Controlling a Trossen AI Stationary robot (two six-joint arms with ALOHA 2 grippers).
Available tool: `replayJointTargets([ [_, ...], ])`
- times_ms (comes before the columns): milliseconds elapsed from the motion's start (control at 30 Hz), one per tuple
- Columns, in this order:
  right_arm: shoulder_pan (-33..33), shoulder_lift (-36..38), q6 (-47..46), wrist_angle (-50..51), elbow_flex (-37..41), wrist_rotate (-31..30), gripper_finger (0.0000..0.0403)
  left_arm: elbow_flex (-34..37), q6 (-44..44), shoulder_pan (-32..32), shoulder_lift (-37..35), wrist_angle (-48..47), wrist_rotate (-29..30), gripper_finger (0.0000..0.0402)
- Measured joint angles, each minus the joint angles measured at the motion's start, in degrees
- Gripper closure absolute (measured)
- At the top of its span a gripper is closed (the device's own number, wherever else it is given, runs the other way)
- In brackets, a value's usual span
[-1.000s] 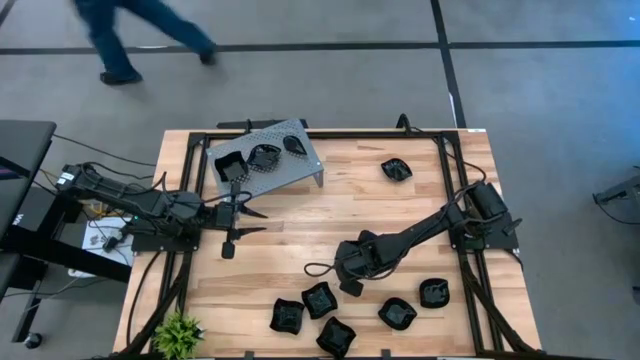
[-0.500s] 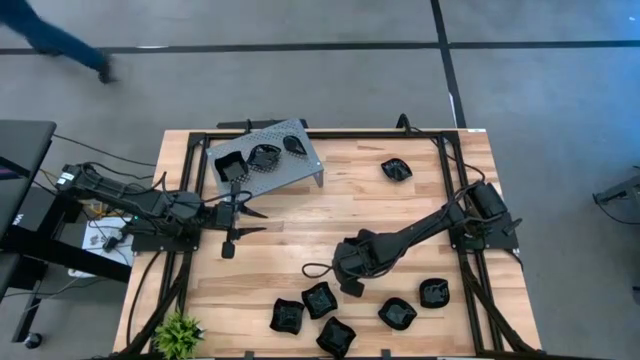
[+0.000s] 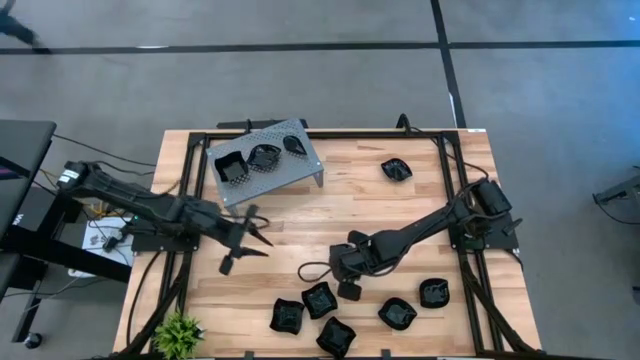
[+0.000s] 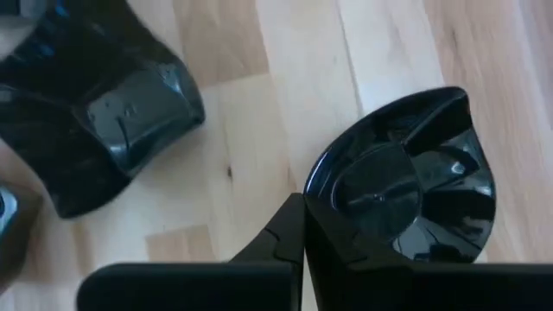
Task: Pick & Place Mini shaped plates
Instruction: Stack the black leaf shaped plate on top of the black leaf shaped plate on the shelf
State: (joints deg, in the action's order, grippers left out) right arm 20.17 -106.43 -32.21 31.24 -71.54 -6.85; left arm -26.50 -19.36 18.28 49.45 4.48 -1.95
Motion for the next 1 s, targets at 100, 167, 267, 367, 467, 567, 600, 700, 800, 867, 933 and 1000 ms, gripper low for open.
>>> replayJointTargets([
  [100,-1.1,-0.1,1.7,-3.3,0.0,0.0,0.0402,0.1,0.3,-0.5,7.5,3.4,0.3,0.0275],
  [167,-1.7,-0.3,3.5,-5.9,0.0,-0.1,0.0403,0.1,0.9,-0.8,13.3,8.5,0.3,0.0275],
  [267,-2.6,-0.6,6.2,-10.6,0.0,-0.5,0.0403,0.0,1.1,-0.8,21.8,18.1,0.2,0.0275],
  [367,-3.6,-0.7,9.3,-12.9,0.0,-0.5,0.0403,0.0,1.2,-0.8,29.3,27.8,0.2,0.0275],
  [467,-4.4,-0.7,11.1,-14.1,0.0,-0.5,0.0403,0.0,1.7,-0.9,35.3,34.5,0.2,0.0275],
  [567,-5.1,-0.7,12.1,-14.2,0.0,-0.5,0.0403,0.0,3.1,-0.9,39.8,37.3,-0.5,0.0275],
  [600,-5.3,-0.7,12.3,-14.2,0.0,-0.6,0.0403,-0.2,3.4,-0.9,41.0,37.5,-0.5,0.0275],
  [700,-5.4,-0.7,12.8,-14.2,0.0,-0.5,0.0403,-1.1,3.7,-1.2,43.8,38.0,-0.3,0.0275],
  [800,-5.4,-0.7,12.9,-14.4,0.0,-0.5,0.0403,-2.7,3.6,-2.5,45.6,38.5,1.1,0.0275],
  [867,-5.4,-0.7,12.9,-14.3,0.0,-0.5,0.0403,-3.8,3.6,-3.8,46.5,38.7,1.2,0.0275],
  [933,-5.4,-0.7,12.9,-14.3,0.0,-0.5,0.0403,-4.3,3.8,-4.8,47.0,38.7,1.0,0.0275],
  [1000,-5.3,-0.7,12.9,-14.3,0.0,-0.5,0.0403,-4.3,4.8,-5.7,47.2,38.4,-1.4,0.0275],
])
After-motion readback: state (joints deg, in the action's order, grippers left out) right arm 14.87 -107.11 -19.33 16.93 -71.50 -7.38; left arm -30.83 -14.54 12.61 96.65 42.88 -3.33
